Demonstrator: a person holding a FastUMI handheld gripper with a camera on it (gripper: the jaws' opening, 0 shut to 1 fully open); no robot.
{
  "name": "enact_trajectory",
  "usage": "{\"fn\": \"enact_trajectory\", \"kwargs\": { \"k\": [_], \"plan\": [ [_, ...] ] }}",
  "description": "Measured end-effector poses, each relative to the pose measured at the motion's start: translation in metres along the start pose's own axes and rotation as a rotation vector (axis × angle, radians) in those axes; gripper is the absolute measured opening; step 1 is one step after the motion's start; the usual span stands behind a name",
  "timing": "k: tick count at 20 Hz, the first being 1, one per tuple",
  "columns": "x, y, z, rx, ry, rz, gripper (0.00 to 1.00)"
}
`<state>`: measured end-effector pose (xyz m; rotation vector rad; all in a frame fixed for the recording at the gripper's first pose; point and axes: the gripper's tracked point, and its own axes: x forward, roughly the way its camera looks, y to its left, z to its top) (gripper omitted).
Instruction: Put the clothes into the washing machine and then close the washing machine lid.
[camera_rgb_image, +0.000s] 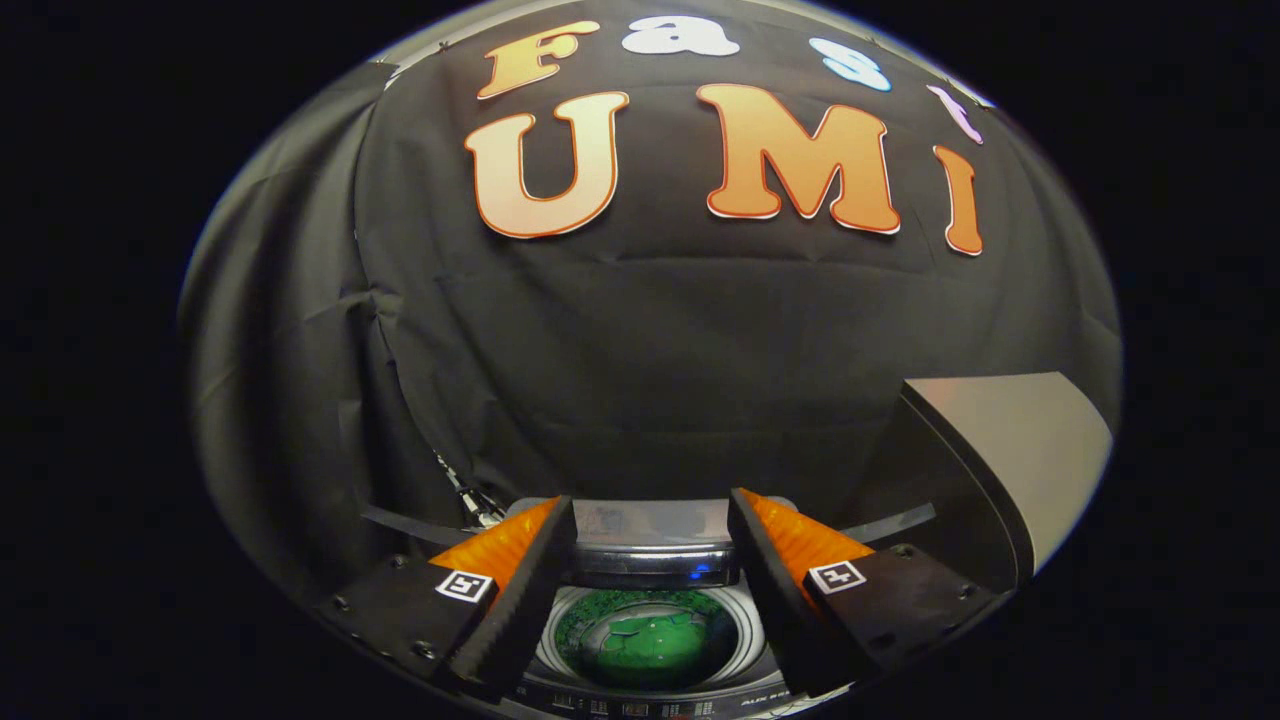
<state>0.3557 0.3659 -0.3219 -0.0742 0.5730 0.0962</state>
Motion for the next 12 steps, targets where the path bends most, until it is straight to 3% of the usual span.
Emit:
{"fn": "enact_trajectory", "kwargs": {
  "k": [12],
  "plan": [
    [0.013,-0.004,-0.104,0.055,0.239,0.001,0.99]
  ]
}}
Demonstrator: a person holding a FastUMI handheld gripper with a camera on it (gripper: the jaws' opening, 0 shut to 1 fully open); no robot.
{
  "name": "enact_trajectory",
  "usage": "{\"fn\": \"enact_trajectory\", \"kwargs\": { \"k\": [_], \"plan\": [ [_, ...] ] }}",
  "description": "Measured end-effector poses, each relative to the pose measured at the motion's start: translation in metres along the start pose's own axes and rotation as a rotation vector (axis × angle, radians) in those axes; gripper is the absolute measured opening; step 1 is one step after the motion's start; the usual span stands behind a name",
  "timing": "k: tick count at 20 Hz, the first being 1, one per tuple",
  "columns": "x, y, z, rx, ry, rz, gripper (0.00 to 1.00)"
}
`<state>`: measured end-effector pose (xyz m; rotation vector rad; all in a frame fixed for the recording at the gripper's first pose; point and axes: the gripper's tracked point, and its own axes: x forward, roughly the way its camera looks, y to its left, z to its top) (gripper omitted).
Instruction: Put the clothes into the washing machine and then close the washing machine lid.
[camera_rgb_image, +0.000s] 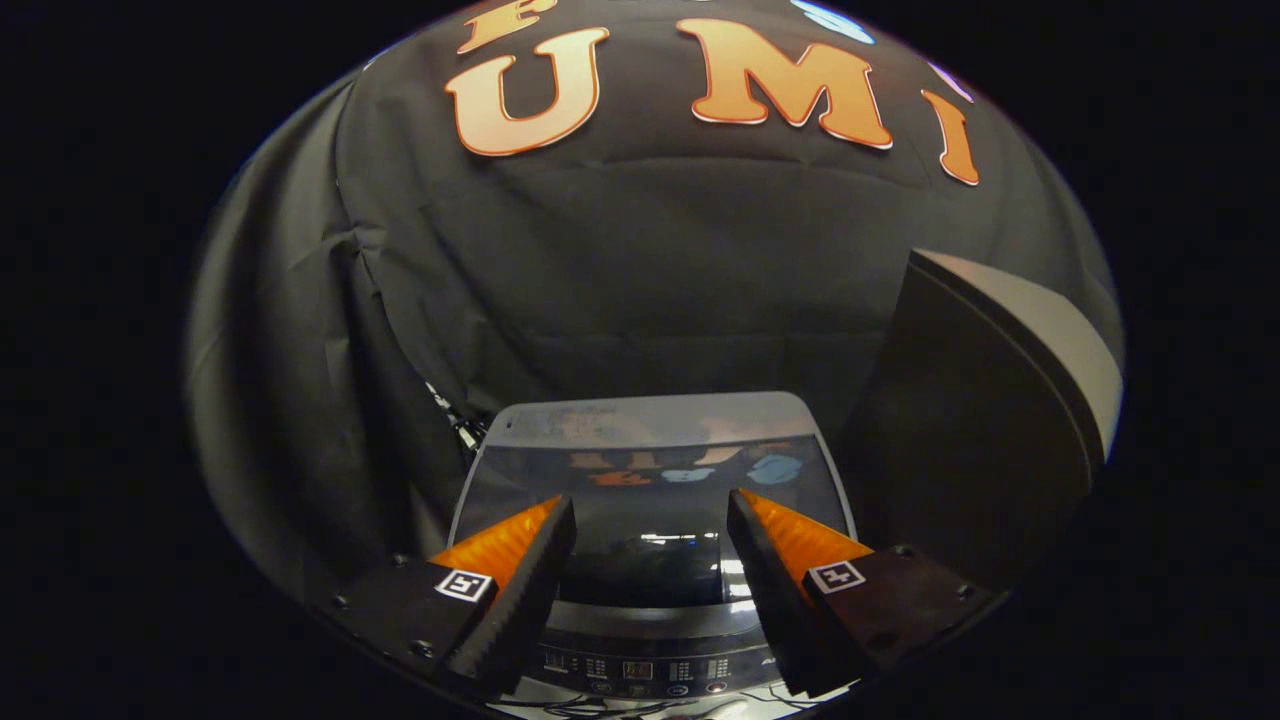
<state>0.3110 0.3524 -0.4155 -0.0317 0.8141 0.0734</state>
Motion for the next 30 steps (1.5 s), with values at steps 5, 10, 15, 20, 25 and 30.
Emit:
{"fn": "enact_trajectory", "kwargs": {
  "k": [5,10,15,20,25,30],
  "plan": [
    [-0.003,-0.003,-0.011,0.015,0.025,0.007,0.99],
    [-0.074,-0.014,0.045,0.015,-0.109,0.016,0.99],
    [-0.164,-0.047,0.1,0.03,-0.294,0.009,0.99],
    [-0.254,-0.109,0.133,0.019,-0.453,-0.05,0.99],
    [-0.351,-0.167,0.157,-0.044,-0.61,-0.08,0.98],
    [-0.405,-0.218,0.173,-0.05,-0.694,-0.074,0.98]
  ]
}}
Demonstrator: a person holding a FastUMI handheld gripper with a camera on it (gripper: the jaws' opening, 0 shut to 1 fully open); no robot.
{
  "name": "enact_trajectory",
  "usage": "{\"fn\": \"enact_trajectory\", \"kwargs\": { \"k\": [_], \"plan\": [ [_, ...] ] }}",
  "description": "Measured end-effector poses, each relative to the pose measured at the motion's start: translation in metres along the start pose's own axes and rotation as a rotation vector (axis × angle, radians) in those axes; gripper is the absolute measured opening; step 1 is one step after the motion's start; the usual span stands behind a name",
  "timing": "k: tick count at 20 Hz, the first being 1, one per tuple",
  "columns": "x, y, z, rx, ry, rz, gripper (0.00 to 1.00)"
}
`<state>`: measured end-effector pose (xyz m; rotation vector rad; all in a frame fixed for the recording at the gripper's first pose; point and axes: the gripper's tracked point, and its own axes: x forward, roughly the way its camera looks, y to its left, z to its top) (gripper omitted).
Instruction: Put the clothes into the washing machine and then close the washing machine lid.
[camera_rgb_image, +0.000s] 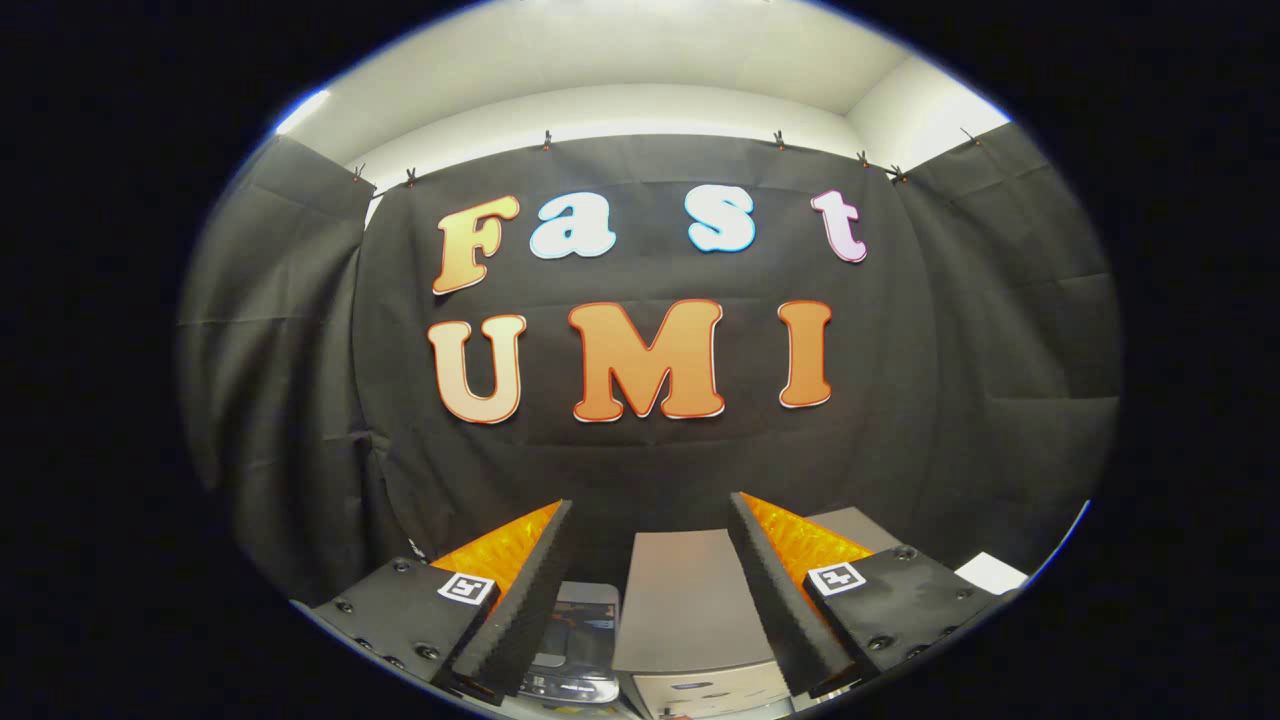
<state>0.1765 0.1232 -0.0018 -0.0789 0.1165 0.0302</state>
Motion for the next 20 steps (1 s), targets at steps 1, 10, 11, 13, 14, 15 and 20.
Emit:
{"fn": "enact_trajectory", "kwargs": {
  "k": [1,10,11,13,14,15,20],
  "plan": [
    [-0.005,-0.007,0.005,0.0,-0.008,0.004,0.98],
    [-0.025,-0.06,0.025,0.022,-0.063,-0.038,0.98],
    [-0.025,-0.06,0.026,0.025,-0.064,-0.037,0.98],
    [-0.026,-0.059,0.027,0.024,-0.068,-0.031,0.98],
    [-0.024,-0.059,0.026,0.017,-0.064,-0.029,0.98],
    [-0.024,-0.06,0.025,0.009,-0.064,-0.034,0.98],
    [-0.027,-0.056,0.034,0.006,-0.093,-0.035,0.98]
  ]
}}
